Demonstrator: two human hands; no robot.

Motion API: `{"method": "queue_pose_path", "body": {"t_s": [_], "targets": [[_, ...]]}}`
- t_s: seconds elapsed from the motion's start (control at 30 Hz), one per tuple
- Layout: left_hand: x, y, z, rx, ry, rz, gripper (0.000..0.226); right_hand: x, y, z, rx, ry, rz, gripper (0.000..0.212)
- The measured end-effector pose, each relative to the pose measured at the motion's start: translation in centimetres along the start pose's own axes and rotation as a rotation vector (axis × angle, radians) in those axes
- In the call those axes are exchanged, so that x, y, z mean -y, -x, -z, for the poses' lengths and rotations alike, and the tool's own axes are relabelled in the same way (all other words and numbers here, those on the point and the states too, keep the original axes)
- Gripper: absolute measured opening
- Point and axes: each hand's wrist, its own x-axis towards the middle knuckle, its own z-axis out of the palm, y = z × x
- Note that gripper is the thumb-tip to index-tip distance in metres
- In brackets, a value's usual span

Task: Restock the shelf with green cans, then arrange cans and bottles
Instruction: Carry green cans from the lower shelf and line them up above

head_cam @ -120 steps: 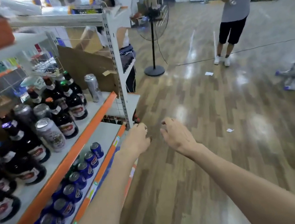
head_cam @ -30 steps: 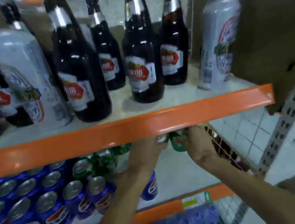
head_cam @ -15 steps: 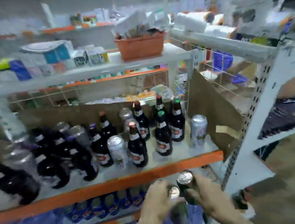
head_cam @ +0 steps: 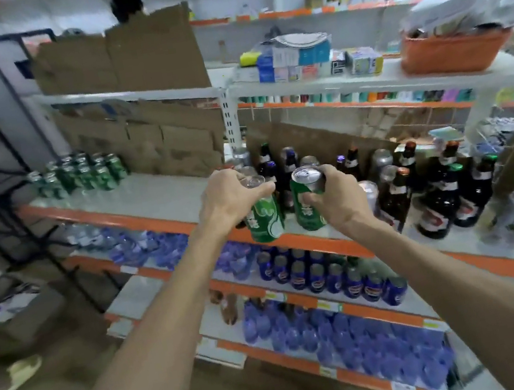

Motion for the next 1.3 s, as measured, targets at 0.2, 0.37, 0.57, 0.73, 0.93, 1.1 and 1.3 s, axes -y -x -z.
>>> {"method": "queue_pose_path", "body": {"t_s": [0.2, 0.37, 0.57, 0.73, 0.93, 1.1, 1.3], "targets": [[10.8, -2.2, 8.9, -0.034, -0.024, 0.139, 0.046, 10.1, -2.8, -10.0, 0.103, -0.053, 0.065, 0.049], [21.1, -7.1, 16.1, -0.086, -0.009, 0.195, 0.046, 18.9, -6.5, -19.3, 0.150, -0.109, 0.090, 0.052], [30.8, -12.4, 21.5, -0.062, -0.036, 0.219, 0.045, 27.1, -10.6, -27.9, 0.199, -0.095, 0.117, 0.047], [37.0, -17.7, 23.4, -0.050, 0.003, 0.220, 0.044, 31.5, -15.6, -34.3, 0.228, -0.109, 0.119, 0.043], [45.2, -27.0, 26.3, -0.045, 0.008, 0.214, 0.042, 35.6, -23.9, -44.1, 0.257, -0.134, 0.109, 0.043], [50.6, -34.2, 30.1, -0.021, -0.051, 0.226, 0.036, 40.1, -30.1, -50.5, 0.309, -0.124, 0.100, 0.049], [56.9, -42.0, 32.6, 0.082, -0.099, 0.181, 0.059, 44.4, -35.1, -56.5, 0.302, -0.087, 0.115, 0.051]]}}
